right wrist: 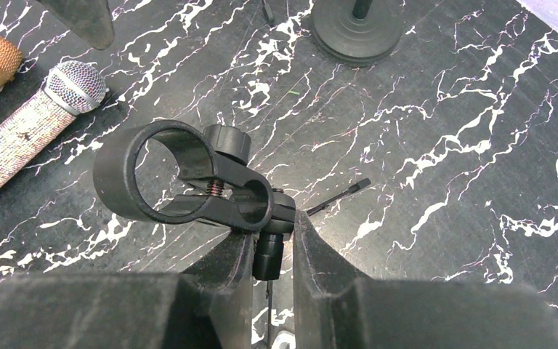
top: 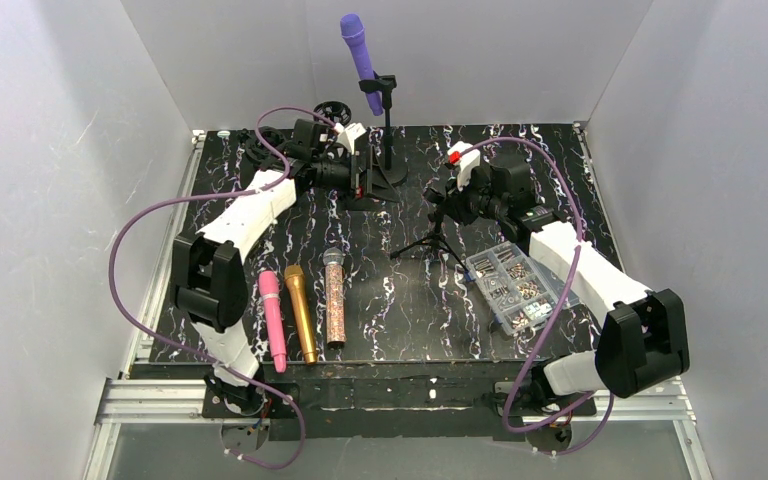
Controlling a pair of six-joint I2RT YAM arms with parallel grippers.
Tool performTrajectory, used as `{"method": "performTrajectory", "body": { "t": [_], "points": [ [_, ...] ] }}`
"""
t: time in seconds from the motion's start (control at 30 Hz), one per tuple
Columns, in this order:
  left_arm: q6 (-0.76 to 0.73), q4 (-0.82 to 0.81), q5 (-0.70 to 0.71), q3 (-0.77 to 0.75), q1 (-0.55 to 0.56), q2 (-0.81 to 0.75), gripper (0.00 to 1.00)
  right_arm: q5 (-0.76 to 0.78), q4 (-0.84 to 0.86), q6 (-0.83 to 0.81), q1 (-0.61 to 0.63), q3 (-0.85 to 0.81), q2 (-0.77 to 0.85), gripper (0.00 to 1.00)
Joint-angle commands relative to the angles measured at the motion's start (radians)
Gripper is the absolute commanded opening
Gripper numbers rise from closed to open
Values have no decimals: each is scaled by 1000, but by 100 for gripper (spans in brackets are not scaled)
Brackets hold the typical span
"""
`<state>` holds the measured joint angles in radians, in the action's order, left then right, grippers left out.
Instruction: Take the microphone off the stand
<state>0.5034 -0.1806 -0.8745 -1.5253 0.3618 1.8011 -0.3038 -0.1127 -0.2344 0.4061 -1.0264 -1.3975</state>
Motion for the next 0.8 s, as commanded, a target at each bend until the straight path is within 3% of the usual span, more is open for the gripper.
{"method": "performTrajectory", "body": {
  "t": [0.0, 0.5, 0.63, 0.77],
  "points": [
    [-54, 68, -25, -23, 0, -73, 98, 210, -404, -2, -21, 113, -112, 8],
    [-72, 108, 9, 12, -1, -141, 98, 226, -376, -4, -22, 124, -148, 8],
    [-122, 157, 21, 17, -1, -166, 98, 221, -383, -6, -22, 123, -110, 13],
    [-171, 216, 31, 14, -1, -189, 98, 202, -406, -11, -21, 92, -55, 27]
  ]
}}
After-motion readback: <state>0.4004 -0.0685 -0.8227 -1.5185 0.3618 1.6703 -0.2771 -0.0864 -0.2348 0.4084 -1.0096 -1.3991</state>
